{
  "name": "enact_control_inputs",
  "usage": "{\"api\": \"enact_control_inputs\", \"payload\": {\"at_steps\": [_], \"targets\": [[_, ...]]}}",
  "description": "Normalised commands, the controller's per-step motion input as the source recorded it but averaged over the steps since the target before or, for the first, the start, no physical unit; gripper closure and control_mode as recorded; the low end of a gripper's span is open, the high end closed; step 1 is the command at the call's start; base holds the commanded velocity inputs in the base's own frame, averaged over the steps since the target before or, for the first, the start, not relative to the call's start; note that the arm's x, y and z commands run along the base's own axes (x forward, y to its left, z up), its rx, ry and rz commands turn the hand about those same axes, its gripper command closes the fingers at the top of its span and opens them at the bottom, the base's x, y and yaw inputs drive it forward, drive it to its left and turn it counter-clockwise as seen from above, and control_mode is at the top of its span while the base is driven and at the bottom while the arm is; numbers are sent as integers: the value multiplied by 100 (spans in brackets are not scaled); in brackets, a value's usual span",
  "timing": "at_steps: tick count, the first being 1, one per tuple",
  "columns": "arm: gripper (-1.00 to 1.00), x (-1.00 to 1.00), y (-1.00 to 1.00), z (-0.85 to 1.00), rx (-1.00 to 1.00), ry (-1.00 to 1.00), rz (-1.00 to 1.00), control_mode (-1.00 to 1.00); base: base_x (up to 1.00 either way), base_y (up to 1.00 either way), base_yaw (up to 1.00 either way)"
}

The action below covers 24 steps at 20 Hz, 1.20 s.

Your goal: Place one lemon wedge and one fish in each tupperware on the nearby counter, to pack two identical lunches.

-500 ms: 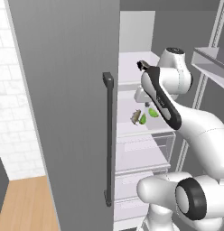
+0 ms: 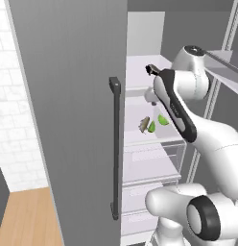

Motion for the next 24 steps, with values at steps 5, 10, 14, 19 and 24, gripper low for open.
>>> {"api": "enact_control_inputs", "payload": {"at_steps": [5,10,14,19,24], "targets": [[-100,6,0,55,0,-44,2,-100,0,0,0],[-100,10,-19,36,-6,-4,0,-100,0,0,0],[-100,32,-45,32,-13,8,0,-100,0,0,0],[-100,58,-64,10,-8,11,0,-100,0,0,0],[-100,91,-18,0,1,10,1,-100,0,0,0]]}}
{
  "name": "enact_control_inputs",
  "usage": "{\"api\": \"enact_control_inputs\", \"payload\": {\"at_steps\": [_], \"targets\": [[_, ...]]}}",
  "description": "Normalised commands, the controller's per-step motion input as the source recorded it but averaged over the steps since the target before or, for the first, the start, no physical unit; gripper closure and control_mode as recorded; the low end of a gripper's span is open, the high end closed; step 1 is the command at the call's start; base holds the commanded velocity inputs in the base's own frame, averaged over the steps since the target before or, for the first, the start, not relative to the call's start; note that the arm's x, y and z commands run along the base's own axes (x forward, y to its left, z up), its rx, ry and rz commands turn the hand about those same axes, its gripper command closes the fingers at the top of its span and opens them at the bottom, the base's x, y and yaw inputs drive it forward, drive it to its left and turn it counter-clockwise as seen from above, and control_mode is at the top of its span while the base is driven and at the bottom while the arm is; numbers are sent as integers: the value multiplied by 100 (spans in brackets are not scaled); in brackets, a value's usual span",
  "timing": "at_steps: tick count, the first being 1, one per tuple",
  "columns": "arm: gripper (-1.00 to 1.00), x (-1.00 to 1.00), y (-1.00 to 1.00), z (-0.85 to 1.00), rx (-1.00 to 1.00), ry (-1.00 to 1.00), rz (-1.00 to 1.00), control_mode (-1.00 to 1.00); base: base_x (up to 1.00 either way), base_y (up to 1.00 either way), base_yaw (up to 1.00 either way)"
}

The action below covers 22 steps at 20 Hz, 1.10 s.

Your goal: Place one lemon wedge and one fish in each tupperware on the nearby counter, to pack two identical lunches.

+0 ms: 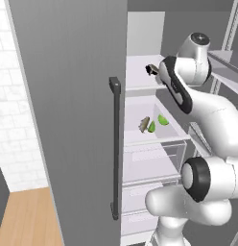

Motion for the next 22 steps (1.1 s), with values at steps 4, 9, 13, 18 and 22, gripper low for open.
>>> {"api": "enact_control_inputs", "payload": {"at_steps": [4,9,13,18,22], "targets": [[-100,100,0,0,1,5,4,-100,0,0,0],[-100,93,-8,0,0,8,3,-100,0,0,0],[-100,79,-11,-3,0,4,5,-100,0,0,0],[-100,69,-14,-17,0,0,6,-100,0,0,0],[-100,47,-22,-33,0,3,7,-100,0,0,0]]}}
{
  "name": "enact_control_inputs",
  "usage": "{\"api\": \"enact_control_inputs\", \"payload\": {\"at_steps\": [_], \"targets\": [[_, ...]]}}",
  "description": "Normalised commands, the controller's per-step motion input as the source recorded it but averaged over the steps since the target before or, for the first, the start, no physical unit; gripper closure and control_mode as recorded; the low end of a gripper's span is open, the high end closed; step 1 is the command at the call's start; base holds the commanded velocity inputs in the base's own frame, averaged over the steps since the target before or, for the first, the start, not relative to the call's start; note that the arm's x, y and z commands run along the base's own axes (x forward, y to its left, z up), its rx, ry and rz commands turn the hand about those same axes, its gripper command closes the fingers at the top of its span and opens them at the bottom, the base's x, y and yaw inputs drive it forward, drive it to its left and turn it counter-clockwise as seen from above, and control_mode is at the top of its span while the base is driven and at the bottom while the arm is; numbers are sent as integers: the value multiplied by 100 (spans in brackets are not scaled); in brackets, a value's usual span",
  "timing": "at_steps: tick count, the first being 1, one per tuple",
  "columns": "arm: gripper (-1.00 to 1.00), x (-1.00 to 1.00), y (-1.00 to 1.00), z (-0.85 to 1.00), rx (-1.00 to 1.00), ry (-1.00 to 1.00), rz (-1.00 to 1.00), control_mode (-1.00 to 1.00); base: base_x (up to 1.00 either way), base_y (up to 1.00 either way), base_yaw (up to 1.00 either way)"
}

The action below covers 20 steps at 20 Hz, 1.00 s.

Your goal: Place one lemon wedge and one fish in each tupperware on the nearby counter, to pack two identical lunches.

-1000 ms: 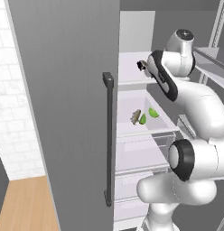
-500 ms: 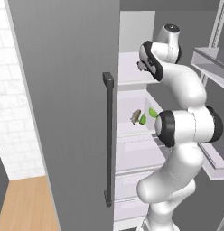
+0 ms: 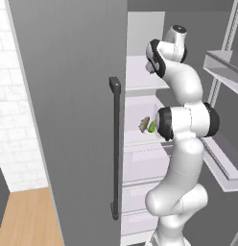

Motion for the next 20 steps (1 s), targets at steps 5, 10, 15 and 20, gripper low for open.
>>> {"api": "enact_control_inputs", "payload": {"at_steps": [5,10,15,20], "targets": [[-100,3,-2,-47,-1,17,4,-100,0,0,0],[100,0,9,-81,-5,19,2,-100,0,0,0],[100,-38,16,-56,-2,0,2,-100,0,0,0],[100,-99,26,-8,0,0,0,-100,0,0,0]]}}
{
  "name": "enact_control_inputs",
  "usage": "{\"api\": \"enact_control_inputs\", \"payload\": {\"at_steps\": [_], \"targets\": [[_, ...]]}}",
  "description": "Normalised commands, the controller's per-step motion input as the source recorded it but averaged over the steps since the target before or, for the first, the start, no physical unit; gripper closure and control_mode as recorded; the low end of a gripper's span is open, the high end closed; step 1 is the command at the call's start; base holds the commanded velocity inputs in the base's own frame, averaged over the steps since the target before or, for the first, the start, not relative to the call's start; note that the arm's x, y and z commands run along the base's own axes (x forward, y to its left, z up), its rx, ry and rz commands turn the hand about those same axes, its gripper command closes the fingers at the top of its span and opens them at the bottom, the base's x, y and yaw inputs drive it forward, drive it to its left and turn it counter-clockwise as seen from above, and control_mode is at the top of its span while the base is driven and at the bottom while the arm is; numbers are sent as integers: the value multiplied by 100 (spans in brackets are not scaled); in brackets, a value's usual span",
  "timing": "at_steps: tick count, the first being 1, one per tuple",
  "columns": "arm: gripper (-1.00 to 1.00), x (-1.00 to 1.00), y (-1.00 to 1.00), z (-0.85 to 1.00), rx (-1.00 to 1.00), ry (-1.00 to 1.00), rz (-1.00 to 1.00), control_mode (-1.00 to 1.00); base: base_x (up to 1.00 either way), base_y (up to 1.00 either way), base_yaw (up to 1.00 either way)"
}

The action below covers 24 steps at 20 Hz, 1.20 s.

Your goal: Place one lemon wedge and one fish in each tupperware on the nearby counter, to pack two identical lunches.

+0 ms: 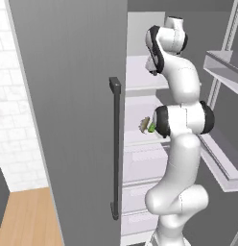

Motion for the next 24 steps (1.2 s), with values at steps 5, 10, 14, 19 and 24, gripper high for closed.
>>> {"api": "enact_control_inputs", "payload": {"at_steps": [5,10,14,19,24], "targets": [[100,-100,51,-45,-7,-21,0,-100,0,0,0],[100,-100,35,-39,-8,-41,0,-100,0,0,0],[100,-100,0,16,0,-13,0,-100,0,0,0],[100,-100,2,-3,0,-5,-1,-100,0,0,0],[100,-100,8,-12,-1,-5,-6,-100,0,0,0]]}}
